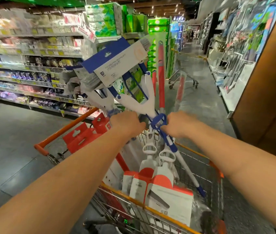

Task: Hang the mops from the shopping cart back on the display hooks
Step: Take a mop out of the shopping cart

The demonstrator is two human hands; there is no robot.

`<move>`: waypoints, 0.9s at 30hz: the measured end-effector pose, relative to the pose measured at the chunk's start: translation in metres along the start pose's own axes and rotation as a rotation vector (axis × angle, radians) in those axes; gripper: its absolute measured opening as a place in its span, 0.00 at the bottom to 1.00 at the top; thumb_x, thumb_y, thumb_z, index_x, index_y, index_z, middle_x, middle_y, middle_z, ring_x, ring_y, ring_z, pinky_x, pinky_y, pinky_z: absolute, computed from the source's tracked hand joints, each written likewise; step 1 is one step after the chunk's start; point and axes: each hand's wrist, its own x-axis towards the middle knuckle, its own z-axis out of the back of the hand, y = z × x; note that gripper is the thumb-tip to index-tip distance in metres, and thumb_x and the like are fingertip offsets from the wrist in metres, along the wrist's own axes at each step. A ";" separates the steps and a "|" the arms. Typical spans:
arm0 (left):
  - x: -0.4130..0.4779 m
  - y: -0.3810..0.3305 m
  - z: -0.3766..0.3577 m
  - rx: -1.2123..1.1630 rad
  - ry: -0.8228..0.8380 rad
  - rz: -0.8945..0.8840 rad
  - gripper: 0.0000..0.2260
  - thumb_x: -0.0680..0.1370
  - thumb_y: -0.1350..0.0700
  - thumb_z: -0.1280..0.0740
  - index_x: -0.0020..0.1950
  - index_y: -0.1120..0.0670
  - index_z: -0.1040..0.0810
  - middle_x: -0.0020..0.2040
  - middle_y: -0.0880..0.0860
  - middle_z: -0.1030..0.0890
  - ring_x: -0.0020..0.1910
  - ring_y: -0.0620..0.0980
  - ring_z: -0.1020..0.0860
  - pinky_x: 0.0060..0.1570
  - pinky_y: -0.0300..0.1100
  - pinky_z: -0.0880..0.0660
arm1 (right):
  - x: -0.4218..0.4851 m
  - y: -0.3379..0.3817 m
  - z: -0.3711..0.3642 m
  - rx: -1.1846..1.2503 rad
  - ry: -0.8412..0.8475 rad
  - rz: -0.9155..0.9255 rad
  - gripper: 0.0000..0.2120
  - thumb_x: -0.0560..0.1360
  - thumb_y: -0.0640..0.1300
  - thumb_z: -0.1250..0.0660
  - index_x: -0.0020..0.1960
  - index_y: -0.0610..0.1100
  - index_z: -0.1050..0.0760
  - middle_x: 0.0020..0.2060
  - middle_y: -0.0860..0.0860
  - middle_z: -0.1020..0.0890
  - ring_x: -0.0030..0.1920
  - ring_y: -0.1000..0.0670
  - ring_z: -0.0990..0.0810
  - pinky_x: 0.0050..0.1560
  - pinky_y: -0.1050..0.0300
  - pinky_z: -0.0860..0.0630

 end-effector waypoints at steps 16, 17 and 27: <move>0.079 0.007 -0.020 -0.798 0.009 0.516 0.33 0.81 0.40 0.45 0.76 0.62 0.48 0.71 0.60 0.33 0.68 0.59 0.31 0.63 0.51 0.32 | 0.100 0.013 0.017 0.164 -0.311 0.086 0.27 0.78 0.54 0.39 0.71 0.41 0.42 0.62 0.43 0.26 0.59 0.40 0.23 0.53 0.46 0.24; 0.083 0.005 -0.021 -0.878 -0.013 0.556 0.33 0.81 0.42 0.45 0.76 0.62 0.50 0.72 0.60 0.33 0.68 0.59 0.31 0.63 0.50 0.32 | 0.107 0.013 0.017 0.175 -0.310 0.093 0.29 0.78 0.54 0.39 0.72 0.40 0.43 0.64 0.42 0.27 0.61 0.39 0.25 0.55 0.45 0.25; 0.104 -0.012 -0.050 -1.519 -0.346 0.737 0.29 0.78 0.48 0.35 0.74 0.44 0.45 0.66 0.55 0.29 0.61 0.59 0.25 0.60 0.61 0.26 | 0.164 0.003 0.000 0.556 -0.132 0.167 0.34 0.80 0.53 0.41 0.77 0.38 0.52 0.68 0.40 0.29 0.64 0.39 0.27 0.61 0.46 0.29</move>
